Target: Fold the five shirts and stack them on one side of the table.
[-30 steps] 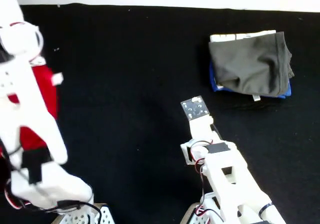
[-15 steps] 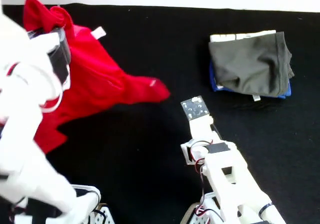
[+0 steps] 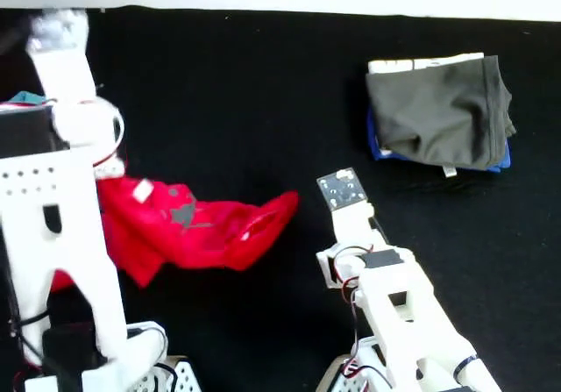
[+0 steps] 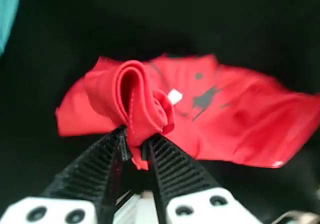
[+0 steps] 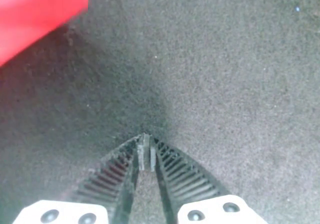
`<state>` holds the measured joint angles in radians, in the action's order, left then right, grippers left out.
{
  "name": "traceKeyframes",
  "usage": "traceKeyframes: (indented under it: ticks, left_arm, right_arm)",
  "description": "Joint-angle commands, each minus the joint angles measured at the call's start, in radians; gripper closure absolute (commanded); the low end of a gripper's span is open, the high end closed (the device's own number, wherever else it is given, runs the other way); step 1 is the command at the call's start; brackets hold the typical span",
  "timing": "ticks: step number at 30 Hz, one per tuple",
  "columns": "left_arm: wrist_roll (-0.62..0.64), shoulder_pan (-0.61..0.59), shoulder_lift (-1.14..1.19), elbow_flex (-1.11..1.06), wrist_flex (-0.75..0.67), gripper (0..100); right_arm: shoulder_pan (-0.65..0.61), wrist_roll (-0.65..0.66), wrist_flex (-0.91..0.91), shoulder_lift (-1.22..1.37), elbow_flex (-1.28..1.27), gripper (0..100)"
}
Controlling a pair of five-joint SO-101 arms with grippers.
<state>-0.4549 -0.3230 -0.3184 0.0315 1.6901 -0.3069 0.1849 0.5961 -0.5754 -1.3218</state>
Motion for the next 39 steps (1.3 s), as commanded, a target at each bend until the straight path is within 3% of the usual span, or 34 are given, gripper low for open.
traceKeyframes:
  ticks: [1,4,13,18,21,27,34,39]
  left_arm:
    - [-0.075,-0.142,-0.001,-0.130,-0.072,99]
    - [-0.132,-0.243,0.002,-0.186,-0.129,99]
    - [-0.258,-0.344,0.002,-0.334,-0.158,99]
    - [-0.259,-0.355,-0.001,-0.348,-0.158,99]
    - [-0.259,-0.355,-0.001,-0.346,-0.158,99]
    - [-0.258,-0.349,-0.001,-0.340,-0.158,99]
    - [-0.256,-0.355,-0.002,-0.340,-0.150,99]
    - [-0.256,-0.355,-0.002,-0.340,-0.150,99]
  right_arm:
    - [-0.018,-0.002,0.073,-0.002,0.107,88.2]
    - [-0.038,-0.044,0.202,0.010,0.289,80.7]
    - [-0.249,-0.051,0.447,0.012,0.679,82.1]
    - [-0.364,0.005,0.446,0.012,0.608,78.0]
    - [-0.378,0.044,0.427,0.012,0.559,71.1]
    - [-0.377,0.081,0.314,0.133,0.541,71.0]
    - [-0.375,0.078,0.300,0.490,0.765,71.0]
    - [-0.354,0.083,0.300,0.604,0.886,71.0]
